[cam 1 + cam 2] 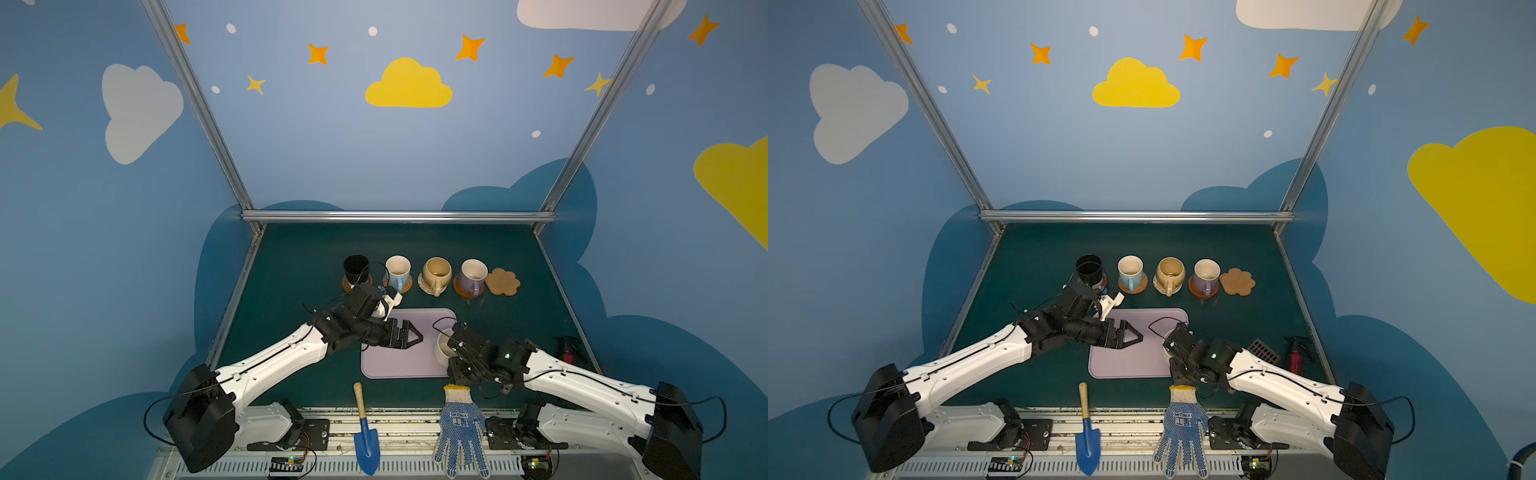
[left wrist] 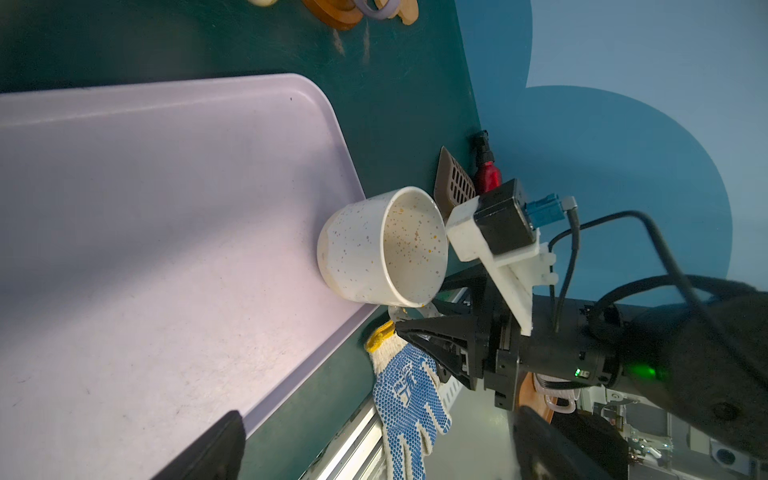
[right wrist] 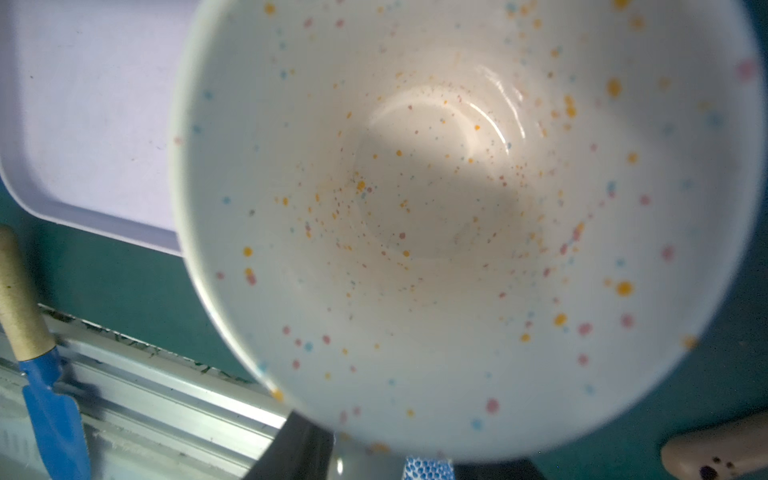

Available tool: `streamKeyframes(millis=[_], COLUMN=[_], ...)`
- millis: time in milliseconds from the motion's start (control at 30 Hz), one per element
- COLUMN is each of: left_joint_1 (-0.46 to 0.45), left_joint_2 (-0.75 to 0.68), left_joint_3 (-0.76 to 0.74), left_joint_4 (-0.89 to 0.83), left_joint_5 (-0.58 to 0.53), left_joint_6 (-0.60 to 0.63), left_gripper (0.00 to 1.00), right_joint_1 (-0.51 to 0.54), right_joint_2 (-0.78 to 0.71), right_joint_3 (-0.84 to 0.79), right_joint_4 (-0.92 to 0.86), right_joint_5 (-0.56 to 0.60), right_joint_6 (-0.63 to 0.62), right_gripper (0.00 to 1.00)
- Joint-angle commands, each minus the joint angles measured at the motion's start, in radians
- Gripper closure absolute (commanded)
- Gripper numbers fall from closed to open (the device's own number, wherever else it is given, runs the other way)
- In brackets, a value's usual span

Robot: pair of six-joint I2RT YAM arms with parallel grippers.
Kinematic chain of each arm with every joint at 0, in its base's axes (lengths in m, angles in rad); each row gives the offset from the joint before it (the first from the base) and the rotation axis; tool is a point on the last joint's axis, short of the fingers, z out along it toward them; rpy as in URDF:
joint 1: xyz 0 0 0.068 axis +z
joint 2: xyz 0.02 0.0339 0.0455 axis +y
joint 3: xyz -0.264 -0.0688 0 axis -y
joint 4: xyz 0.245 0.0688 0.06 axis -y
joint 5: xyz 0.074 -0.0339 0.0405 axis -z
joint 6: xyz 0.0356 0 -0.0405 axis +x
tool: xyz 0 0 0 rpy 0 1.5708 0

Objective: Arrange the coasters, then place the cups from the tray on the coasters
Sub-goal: 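Move right gripper down onto the white speckled mug rim on the tray, then close right gripper on the white speckled mug rim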

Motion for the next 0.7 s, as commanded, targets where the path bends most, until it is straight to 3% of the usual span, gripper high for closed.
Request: streamKeyframes(millis=[0,500,667], left_joint_1=[-0.003,-0.005,-0.005], left_joint_2=[-0.016,-0.024,-0.017], left_joint_3=[0.001,-0.018,-0.015], left_joint_4=[0.02,0.067,0.08], left_joint_5=[-0.018,-0.015,-0.014], left_joint_6=[-0.018,-0.043,-0.041], left_gripper=[0.0,0.0,0.0], right_joint_1=[0.011,0.031,0.031], right_joint_2=[0.006,0.059,0.04], right_joint_3=[0.009,0.066,0.087], right_joint_4=[0.022,0.005,-0.018], right_joint_5=[0.043,0.073,0.092], right_joint_6=[0.015,0.008,-0.008], right_gripper=[0.59,0.87,1.0])
